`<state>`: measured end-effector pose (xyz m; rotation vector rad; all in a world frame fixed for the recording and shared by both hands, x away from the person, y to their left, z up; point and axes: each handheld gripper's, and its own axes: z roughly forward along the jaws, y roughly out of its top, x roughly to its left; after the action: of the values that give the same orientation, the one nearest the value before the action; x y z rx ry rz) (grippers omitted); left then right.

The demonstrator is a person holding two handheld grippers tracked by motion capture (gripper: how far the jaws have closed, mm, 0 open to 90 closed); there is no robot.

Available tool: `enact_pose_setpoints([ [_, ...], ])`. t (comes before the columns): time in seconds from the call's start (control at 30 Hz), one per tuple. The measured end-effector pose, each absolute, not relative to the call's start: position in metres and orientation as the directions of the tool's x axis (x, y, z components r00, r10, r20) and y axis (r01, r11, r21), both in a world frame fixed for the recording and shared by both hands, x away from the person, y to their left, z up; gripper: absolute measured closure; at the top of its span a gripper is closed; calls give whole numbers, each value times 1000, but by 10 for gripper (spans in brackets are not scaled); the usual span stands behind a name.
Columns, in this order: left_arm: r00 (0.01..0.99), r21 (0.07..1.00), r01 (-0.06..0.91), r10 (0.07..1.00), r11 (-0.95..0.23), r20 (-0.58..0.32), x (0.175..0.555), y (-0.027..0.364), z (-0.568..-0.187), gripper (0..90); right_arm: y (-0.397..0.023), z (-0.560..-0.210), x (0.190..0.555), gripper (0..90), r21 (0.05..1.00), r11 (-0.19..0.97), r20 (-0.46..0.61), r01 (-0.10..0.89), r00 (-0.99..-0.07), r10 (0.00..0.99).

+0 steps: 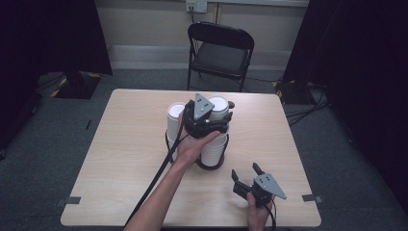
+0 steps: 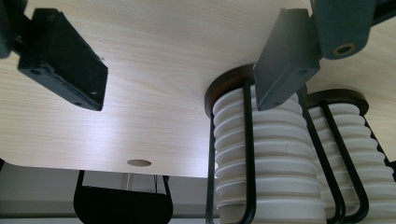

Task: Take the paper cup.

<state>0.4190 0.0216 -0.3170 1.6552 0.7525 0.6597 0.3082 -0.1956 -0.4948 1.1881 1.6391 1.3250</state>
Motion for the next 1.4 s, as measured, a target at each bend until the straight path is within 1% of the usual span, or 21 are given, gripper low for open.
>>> enact_pose_setpoints([
  [0.47, 648, 989, 92, 761, -115, 29, 412, 24, -304, 208, -196, -495, 308, 170, 974, 52, 25, 220, -331, 943],
  [0.57, 649, 991, 90, 760, -95, 14, 411, 26, -302, 208, -196, -495, 308, 170, 974, 52, 25, 221, -333, 943],
  [0.8, 666, 993, 81, 745, -91, 14, 410, 27, -301, 208, -196, -495, 308, 170, 974, 52, 25, 221, -332, 943],
  [1.23, 669, 995, 68, 744, -78, 13, 408, 31, -293, 208, -196, -495, 308, 170, 974, 52, 25, 220, -332, 943],
  [1.4, 659, 997, 60, 752, -47, -4, 407, 34, -289, 208, -196, -495, 308, 170, 974, 52, 24, 219, -332, 943],
])
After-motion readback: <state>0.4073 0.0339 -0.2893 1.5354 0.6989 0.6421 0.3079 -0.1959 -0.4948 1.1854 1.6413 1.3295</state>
